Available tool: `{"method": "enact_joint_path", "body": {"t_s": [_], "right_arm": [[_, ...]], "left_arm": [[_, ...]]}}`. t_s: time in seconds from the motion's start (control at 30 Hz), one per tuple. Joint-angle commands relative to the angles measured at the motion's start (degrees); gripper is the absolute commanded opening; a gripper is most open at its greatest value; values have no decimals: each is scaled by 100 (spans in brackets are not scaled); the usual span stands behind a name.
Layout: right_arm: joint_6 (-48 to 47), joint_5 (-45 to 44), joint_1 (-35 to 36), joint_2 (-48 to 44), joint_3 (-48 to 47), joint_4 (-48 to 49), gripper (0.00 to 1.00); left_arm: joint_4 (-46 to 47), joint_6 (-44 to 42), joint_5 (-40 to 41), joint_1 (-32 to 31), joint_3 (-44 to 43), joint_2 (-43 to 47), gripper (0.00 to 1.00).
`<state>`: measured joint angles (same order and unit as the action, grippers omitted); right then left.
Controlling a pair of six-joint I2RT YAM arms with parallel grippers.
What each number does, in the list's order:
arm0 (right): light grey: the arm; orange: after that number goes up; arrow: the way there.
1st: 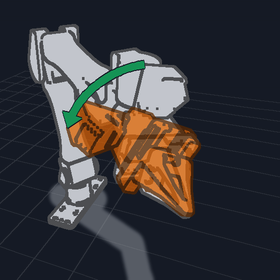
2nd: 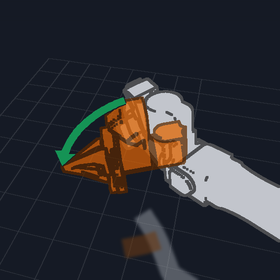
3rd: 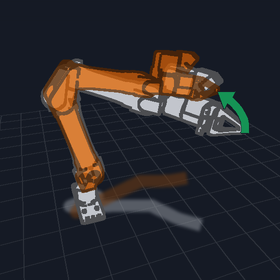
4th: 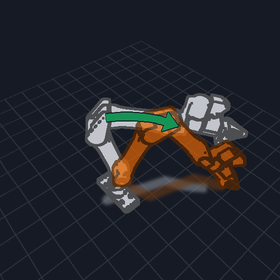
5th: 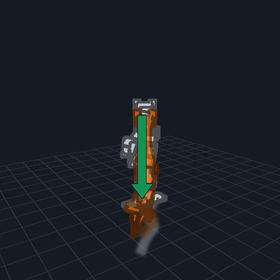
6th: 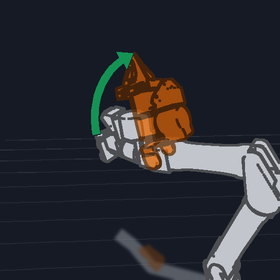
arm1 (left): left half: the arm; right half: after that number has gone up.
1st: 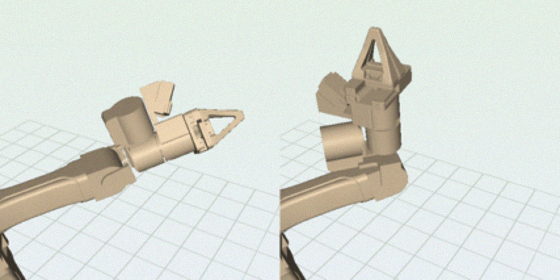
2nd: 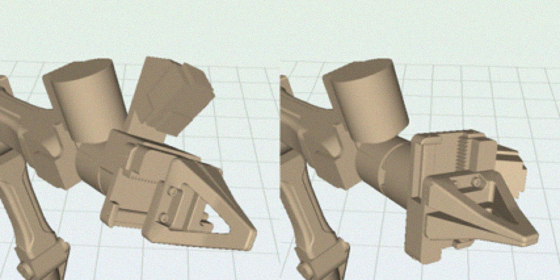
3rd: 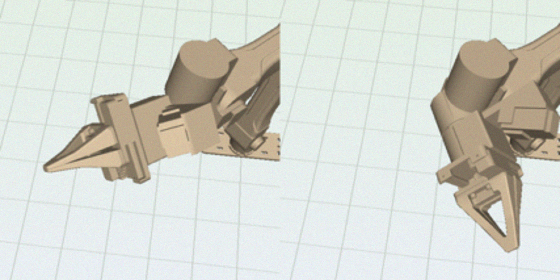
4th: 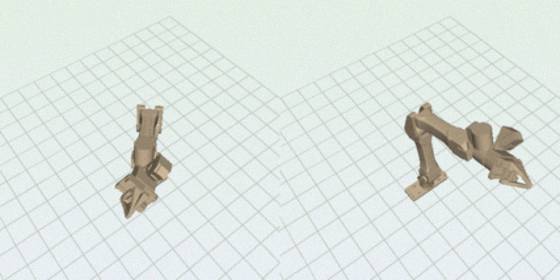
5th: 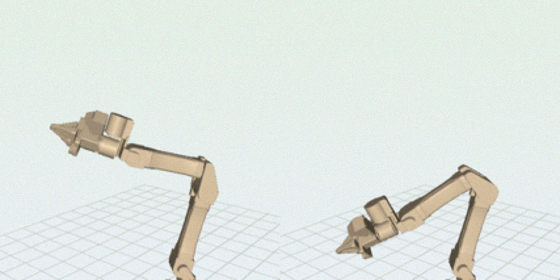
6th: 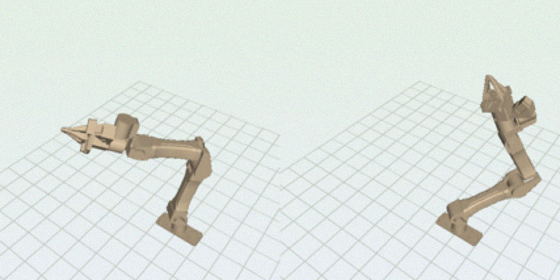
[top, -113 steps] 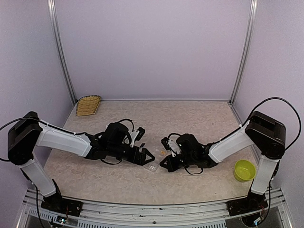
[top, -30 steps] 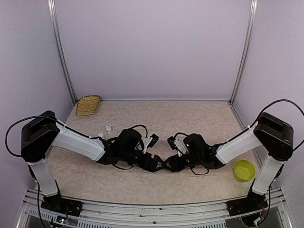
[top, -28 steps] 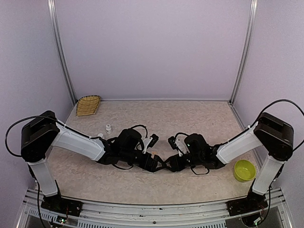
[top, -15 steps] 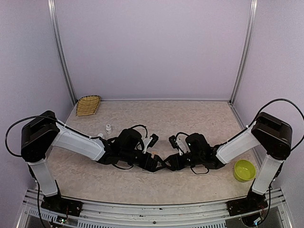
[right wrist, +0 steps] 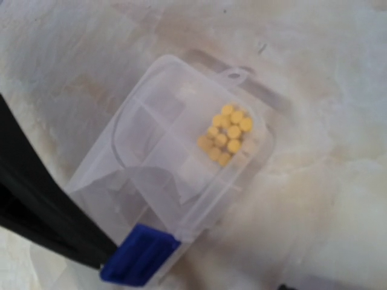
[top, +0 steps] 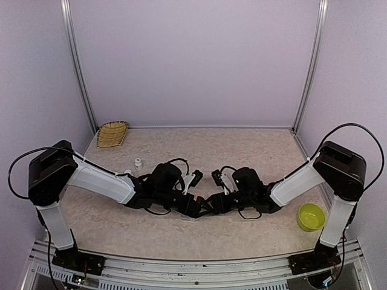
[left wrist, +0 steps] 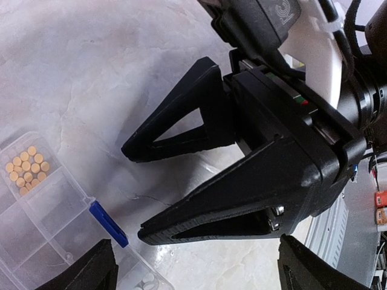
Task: Sort the pills into containers
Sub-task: Close the lid of the pill container.
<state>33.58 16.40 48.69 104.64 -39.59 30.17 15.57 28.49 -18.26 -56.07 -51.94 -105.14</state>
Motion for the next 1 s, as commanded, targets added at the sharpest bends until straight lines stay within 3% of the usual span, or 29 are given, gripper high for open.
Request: {"method": "enact_joint_path", "body": {"t_s": [0.0, 0.97], "right_arm": [[166, -74, -99, 181, 77, -369, 60], [504, -166, -397, 99, 366, -223, 64]], "left_arm": [[134, 12, -127, -22, -36, -94, 89], [102, -1, -238, -79, -371, -322, 88]]}}
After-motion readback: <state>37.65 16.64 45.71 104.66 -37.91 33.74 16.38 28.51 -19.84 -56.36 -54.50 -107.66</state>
